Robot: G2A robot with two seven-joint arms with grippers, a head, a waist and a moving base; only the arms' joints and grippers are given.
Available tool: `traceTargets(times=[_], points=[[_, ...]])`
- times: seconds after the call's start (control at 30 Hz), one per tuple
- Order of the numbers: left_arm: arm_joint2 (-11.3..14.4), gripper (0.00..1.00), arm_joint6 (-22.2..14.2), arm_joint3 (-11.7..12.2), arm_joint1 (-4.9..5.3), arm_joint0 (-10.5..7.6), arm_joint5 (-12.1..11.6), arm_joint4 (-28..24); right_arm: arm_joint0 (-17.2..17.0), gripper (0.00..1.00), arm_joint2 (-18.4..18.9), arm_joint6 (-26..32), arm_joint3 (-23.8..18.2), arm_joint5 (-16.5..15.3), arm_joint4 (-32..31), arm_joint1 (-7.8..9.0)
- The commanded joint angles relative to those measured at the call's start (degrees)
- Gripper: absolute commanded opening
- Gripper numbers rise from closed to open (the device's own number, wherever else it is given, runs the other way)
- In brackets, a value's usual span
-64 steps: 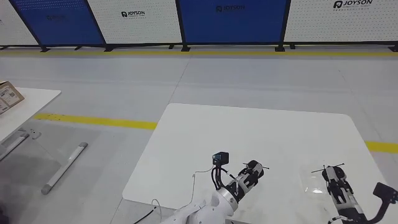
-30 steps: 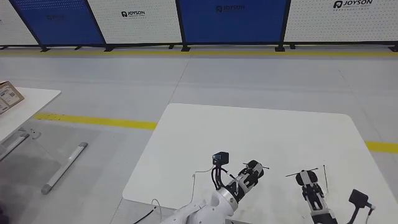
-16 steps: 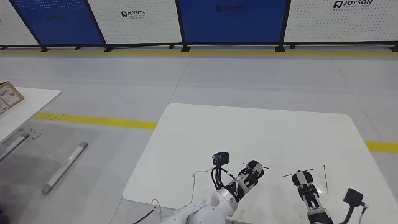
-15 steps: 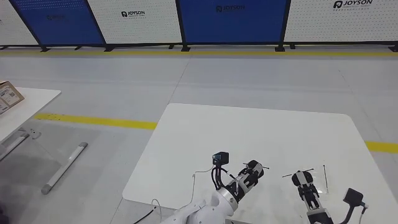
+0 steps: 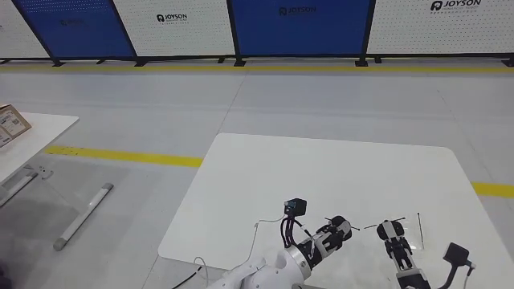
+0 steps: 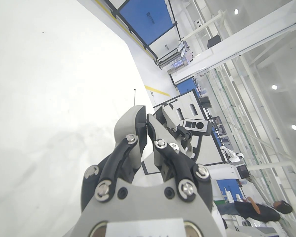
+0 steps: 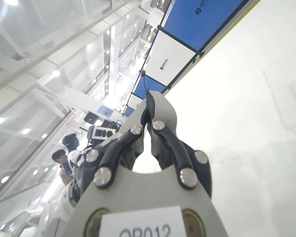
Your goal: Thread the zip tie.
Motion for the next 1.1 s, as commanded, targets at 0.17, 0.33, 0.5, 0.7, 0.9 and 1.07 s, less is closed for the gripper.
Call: traceTargets(times=[0.17, 0.33, 0.5, 0.7, 0.9, 1.07], points=[[0.0, 0.0, 0.0, 0.0, 0.0, 0.0, 0.0, 0.0, 0.1, 0.0, -0.5, -3.2, 0.3, -0.1, -0.5, -0.3], [0.0, 0.0, 0.0, 0.0, 0.0, 0.0, 0.0, 0.0, -0.8, 0.0, -1.4, -5.7, 0.5, -0.2, -3.4, -0.52], [0.0, 0.0, 0.0, 0.0, 0.0, 0.0, 0.0, 0.0, -0.9, 0.0, -1.4, -5.7, 0.4, -0.1, -3.6, -0.53], [0.0, 0.0, 0.0, 0.0, 0.0, 0.0, 0.0, 0.0, -0.7, 0.0, -1.6, -5.5, 0.1, 0.3, -4.3, -0.56], [0.0, 0.0, 0.0, 0.0, 0.0, 0.0, 0.0, 0.0, -1.4, 0.0, -2.0, -5.6, -0.9, 1.1, -6.2, -0.65], [0.0, 0.0, 0.0, 0.0, 0.0, 0.0, 0.0, 0.0, -1.2, 0.0, -2.6, -5.8, -0.9, 1.6, -6.9, -0.78]])
